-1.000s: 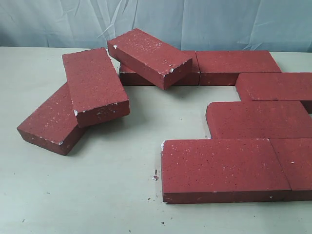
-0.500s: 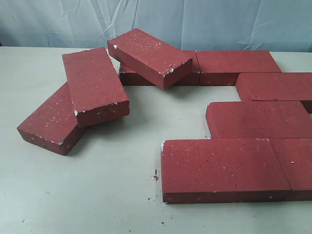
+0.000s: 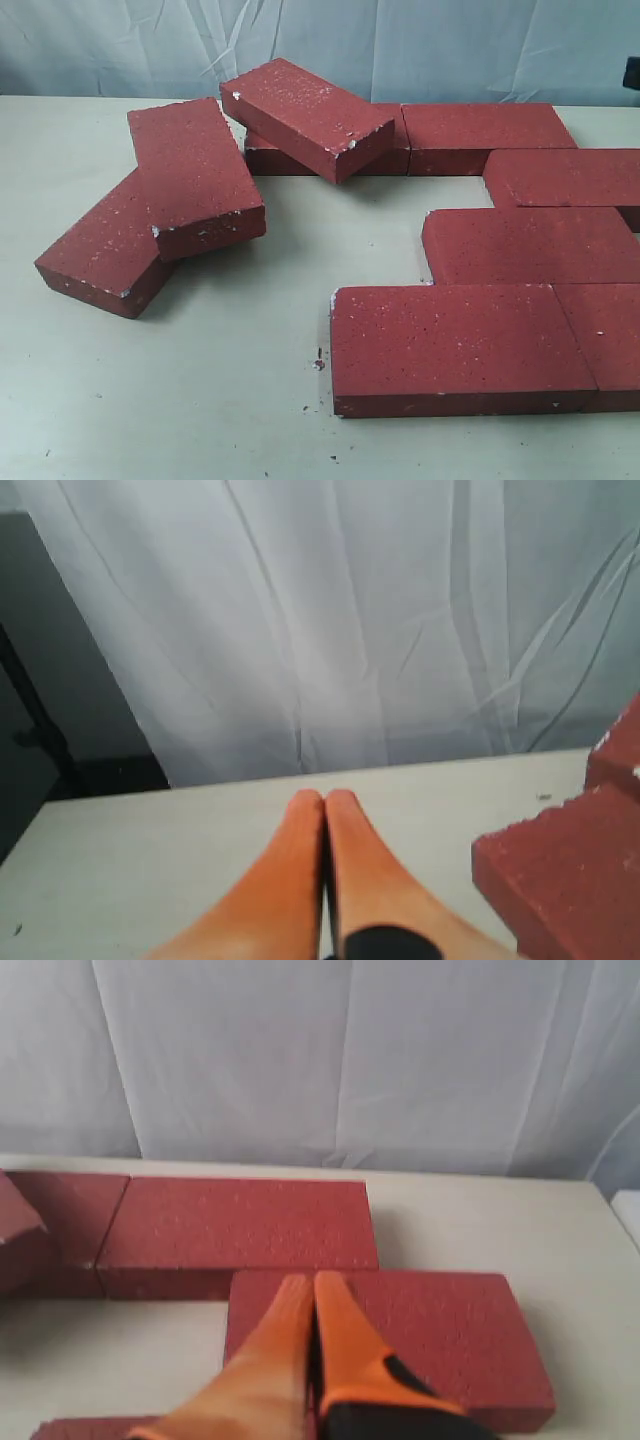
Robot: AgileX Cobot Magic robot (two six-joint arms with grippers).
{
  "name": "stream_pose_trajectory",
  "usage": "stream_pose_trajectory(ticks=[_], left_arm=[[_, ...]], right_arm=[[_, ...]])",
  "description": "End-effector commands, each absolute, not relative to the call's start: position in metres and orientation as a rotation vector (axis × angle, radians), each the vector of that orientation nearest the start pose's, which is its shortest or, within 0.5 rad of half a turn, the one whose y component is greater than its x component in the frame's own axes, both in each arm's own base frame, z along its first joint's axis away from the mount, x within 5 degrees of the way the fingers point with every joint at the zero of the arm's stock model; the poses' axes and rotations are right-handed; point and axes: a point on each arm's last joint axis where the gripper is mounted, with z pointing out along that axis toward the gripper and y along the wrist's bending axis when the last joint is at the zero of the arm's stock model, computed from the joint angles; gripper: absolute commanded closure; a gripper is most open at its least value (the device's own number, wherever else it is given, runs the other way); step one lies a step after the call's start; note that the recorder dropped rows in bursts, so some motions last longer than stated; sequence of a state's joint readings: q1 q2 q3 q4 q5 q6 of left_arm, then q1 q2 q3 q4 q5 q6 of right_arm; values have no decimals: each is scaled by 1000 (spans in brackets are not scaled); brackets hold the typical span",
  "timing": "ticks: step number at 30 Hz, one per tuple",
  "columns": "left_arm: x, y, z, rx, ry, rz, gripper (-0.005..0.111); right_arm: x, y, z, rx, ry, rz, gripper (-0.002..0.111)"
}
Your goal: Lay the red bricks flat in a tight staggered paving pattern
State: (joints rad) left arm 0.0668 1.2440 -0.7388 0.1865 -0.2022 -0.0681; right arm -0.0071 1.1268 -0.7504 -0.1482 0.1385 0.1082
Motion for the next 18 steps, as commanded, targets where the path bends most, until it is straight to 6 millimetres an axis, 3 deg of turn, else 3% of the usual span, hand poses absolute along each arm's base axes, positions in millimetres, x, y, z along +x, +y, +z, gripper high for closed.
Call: stream_pose_trajectory(ticks=[1, 8, 14, 18], left_arm=[[299, 18, 279, 71, 1946, 109, 107], [316, 25, 248, 97, 2290, 180, 107], [317, 20, 242, 179, 2373, 126, 107], [312, 7, 238, 363, 2418, -13, 107]], right_arm=[[262, -4, 289, -62, 2140, -85, 109], [292, 36, 265, -355, 2353, 27, 109], [318, 74, 258, -531, 2387, 186, 109], [333, 96, 251, -671, 2441, 385, 109]])
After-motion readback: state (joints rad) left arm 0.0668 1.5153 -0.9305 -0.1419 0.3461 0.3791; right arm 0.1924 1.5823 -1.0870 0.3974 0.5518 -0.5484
